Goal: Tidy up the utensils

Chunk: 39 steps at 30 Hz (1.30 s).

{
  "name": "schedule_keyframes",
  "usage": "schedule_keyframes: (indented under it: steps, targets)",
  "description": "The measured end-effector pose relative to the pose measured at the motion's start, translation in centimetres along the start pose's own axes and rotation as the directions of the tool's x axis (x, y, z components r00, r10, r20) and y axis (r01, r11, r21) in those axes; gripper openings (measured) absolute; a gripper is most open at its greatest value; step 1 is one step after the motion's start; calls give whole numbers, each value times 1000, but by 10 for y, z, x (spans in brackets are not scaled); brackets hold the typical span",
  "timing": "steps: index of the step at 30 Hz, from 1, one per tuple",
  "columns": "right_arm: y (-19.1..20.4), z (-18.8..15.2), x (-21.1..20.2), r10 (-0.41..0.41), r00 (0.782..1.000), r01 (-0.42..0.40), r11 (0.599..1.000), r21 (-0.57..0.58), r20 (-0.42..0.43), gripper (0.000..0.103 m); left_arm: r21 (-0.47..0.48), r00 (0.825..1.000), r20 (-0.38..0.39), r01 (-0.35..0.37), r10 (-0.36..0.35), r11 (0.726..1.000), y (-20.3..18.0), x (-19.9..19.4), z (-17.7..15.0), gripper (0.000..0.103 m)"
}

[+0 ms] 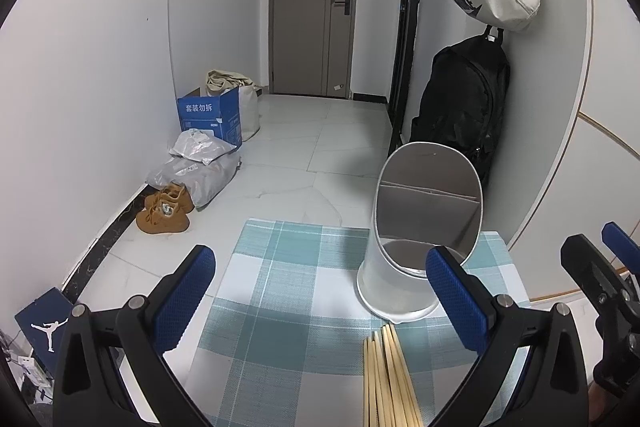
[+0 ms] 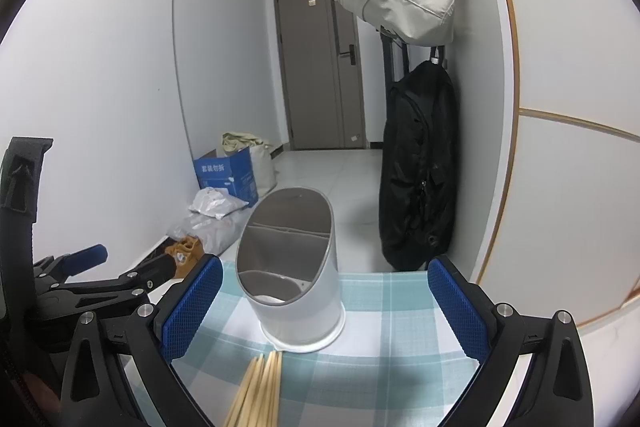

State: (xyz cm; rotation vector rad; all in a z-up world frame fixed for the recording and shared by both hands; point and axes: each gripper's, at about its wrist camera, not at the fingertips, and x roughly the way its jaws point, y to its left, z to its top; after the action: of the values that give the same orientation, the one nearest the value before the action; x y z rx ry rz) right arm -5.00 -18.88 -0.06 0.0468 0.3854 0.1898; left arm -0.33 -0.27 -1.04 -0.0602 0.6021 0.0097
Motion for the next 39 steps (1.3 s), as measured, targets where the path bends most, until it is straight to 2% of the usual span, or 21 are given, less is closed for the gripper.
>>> schedule_keyframes:
  steps: [23, 30, 33, 35, 37, 38, 39]
  targets:
    - [-3, 0, 2, 15, 1000, -14, 1000, 13, -21, 103, 1, 1000, -18, 13, -13, 1000, 5, 2, -3, 102]
    - [-1, -5, 14, 26, 996, -25, 1000, 17, -85, 103, -9, 998, -67, 10, -10, 1000, 7, 15, -6, 102]
    - [-3, -12, 27, 37, 987, -33, 999, 29, -156, 101, -20, 995, -96, 10, -12, 1000, 14, 23, -7, 102]
    - [-4, -17, 36, 57, 978, -50, 998, 42, -200, 95, -25, 993, -115, 4, -7, 1000, 20, 27, -9, 102]
    - [-4, -26, 51, 88, 955, -74, 995, 62, -283, 91, -20, 991, -135, -14, 11, 1000, 27, 32, -12, 102]
    - [-3, -30, 55, 98, 945, -82, 995, 65, -311, 84, -15, 989, -149, -22, 20, 1000, 30, 36, -14, 102]
    - [-1, -37, 66, 117, 922, -99, 993, 68, -368, 80, -13, 987, -161, -29, 26, 1000, 33, 39, -15, 102]
